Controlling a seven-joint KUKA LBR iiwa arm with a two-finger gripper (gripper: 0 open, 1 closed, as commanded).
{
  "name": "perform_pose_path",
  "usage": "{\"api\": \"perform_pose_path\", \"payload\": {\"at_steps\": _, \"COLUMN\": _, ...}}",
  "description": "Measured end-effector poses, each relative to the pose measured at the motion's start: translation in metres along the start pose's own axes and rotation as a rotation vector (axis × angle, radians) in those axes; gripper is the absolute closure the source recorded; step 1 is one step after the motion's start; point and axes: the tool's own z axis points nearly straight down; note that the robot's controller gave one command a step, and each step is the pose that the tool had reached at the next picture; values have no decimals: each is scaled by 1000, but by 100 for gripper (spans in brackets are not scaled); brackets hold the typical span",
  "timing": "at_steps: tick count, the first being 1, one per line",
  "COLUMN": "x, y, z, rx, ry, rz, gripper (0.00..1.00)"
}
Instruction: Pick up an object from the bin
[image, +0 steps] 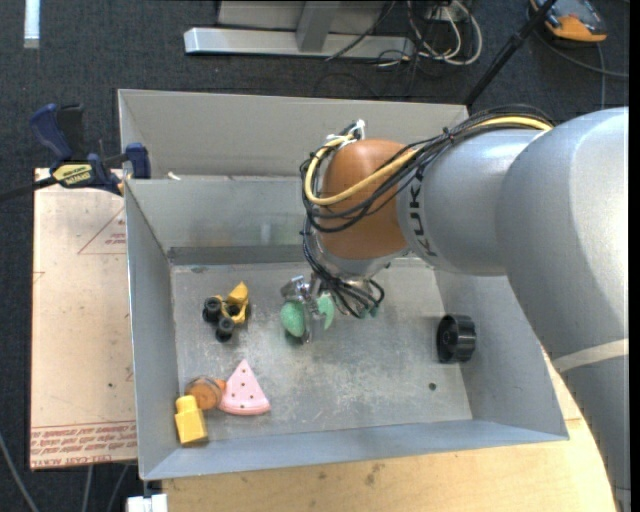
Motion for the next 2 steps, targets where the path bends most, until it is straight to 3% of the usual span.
{"api": "perform_pose_path", "payload": {"at_steps": 2, "x": 0, "y": 0, "z": 0, "rx": 0, "ry": 0, "rz": 0, "gripper": 100}}
